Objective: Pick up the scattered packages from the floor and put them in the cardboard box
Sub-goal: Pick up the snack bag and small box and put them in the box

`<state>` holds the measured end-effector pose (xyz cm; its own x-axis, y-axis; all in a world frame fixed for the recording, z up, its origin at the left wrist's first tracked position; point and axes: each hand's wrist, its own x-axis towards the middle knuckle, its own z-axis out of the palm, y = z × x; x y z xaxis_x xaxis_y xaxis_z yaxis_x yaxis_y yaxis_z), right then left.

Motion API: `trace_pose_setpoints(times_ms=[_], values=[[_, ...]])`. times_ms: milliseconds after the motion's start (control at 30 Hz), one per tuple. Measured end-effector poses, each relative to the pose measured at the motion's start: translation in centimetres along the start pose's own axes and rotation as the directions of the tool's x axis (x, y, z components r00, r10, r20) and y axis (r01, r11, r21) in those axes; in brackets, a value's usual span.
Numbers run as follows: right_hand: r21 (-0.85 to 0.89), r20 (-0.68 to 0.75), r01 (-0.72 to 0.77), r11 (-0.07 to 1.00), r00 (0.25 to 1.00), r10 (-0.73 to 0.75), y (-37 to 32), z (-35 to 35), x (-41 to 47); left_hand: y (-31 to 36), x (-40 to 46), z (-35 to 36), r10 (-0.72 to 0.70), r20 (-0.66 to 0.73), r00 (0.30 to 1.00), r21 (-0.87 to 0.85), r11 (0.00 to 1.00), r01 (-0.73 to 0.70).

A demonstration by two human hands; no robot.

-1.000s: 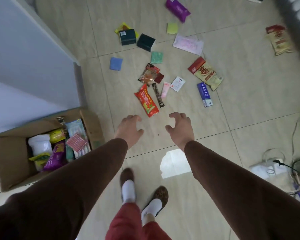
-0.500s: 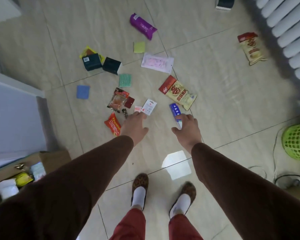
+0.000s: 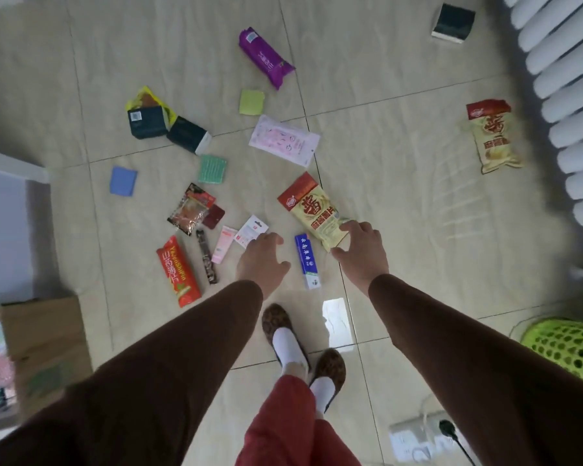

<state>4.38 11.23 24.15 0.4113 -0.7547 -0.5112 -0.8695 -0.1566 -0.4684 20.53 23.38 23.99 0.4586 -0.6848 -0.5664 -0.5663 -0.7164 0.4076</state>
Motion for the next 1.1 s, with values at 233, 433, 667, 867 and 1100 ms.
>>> trace_pose_setpoints(times_ms=[233, 433, 667, 867, 1100], values=[[-0.019, 0.101, 0.009, 1.000, 0.995, -0.007, 1.4, 2.8, 9.1, -1.3, 6.1, 5.0, -0.120, 0.049, 0.992, -0.062, 0.990, 0.123], [-0.100, 0.172, 0.001, 0.995, 0.985, 0.017, 4.9, 7.9, 17.6, -3.3, 11.5, 11.9, -0.285, 0.089, 0.954, -0.155, 0.943, 0.296], [-0.229, 0.209, -0.046, 0.972, 0.973, 0.096, 9.2, 14.4, 26.6, -4.9, 17.1, 21.1, -0.455, 0.160, 0.876, -0.189, 0.857, 0.480], [-0.179, 0.244, -0.082, 0.980, 0.962, 0.125, 11.1, 17.9, 31.3, -4.6, 20.6, 25.7, -0.563, 0.178, 0.807, -0.227, 0.775, 0.590], [-0.106, 0.405, 0.049, 0.993, 0.915, -0.002, 7.9, 16.3, 32.4, -4.8, 21.4, 22.1, -0.627, 0.110, 0.772, -0.323, 0.711, 0.624]])
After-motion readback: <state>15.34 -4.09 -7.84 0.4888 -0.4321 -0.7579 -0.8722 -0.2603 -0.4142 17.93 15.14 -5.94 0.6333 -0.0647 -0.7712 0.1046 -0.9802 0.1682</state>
